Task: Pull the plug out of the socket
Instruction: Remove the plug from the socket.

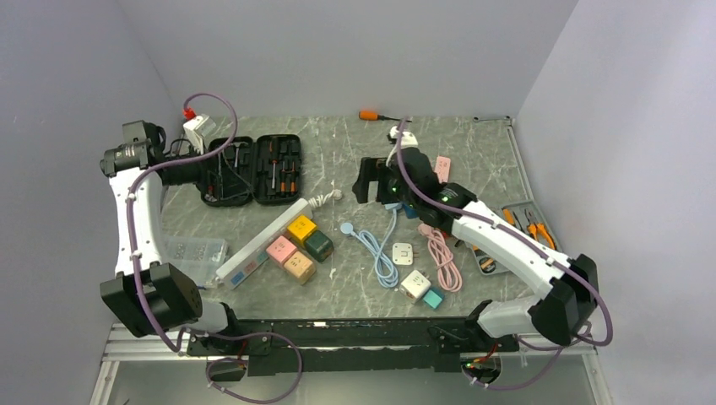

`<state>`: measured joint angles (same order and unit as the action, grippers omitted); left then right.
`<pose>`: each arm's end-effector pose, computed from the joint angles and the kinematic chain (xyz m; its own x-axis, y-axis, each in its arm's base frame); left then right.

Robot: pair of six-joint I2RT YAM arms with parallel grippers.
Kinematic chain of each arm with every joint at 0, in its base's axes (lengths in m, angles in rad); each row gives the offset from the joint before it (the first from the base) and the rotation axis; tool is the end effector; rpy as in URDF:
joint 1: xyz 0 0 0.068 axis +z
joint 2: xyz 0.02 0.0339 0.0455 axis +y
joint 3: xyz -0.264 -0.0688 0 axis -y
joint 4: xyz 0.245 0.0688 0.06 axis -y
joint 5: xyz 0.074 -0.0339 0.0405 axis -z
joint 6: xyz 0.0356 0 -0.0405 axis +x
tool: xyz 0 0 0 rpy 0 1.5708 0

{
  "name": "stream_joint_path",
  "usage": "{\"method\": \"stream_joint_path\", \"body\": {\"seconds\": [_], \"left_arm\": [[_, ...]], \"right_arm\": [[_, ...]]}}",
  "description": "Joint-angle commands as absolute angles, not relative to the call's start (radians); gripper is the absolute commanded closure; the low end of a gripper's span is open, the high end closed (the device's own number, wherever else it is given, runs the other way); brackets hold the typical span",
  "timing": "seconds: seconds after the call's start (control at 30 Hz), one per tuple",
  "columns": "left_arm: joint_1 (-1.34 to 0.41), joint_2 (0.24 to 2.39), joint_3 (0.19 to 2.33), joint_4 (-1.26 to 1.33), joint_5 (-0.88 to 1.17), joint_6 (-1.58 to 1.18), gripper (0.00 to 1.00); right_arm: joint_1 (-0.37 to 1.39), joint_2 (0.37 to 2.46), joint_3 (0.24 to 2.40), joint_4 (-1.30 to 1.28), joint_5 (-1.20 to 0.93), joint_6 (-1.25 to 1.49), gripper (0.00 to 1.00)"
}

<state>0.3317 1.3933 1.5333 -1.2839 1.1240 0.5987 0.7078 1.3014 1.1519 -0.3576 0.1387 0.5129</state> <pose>0.2417 0.0493 0.3856 -0.5913 0.0539 -0.8047 0.6604 0.6050 -0.4448 0.2284 0.1890 0.3378 -0.5924 0.1327 -0.7946 -0.3000 0.8791 0.3705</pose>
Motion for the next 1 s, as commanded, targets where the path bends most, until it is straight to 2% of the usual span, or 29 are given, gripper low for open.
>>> {"method": "stream_joint_path", "body": {"seconds": [0.0,0.17,0.4,0.67,0.77,0.97], "left_arm": [[0.337,1.309,1.402,-1.124,0.888,0.542,0.01],[0.305,1.176,1.201,-1.047,0.643,0.633,0.01],[0.222,1.075,0.980,-0.987,0.520,0.681,0.01],[0.017,1.076,0.795,-0.869,0.356,0.638,0.01],[0.006,1.127,0.773,-0.820,0.303,0.631,0.01],[0.006,1.157,0.740,-0.745,0.237,0.624,0.07]], "right_arm": [[0.780,1.390,1.253,-0.438,0.297,0.472,0.00],[0.864,1.504,1.308,-0.456,0.349,0.461,0.00],[0.916,1.536,1.278,-0.418,0.405,0.468,0.00],[0.920,1.366,1.084,-0.347,0.474,0.499,0.03],[0.920,1.292,1.036,-0.346,0.500,0.503,0.03],[0.919,1.208,0.950,-0.320,0.498,0.503,0.04]]}}
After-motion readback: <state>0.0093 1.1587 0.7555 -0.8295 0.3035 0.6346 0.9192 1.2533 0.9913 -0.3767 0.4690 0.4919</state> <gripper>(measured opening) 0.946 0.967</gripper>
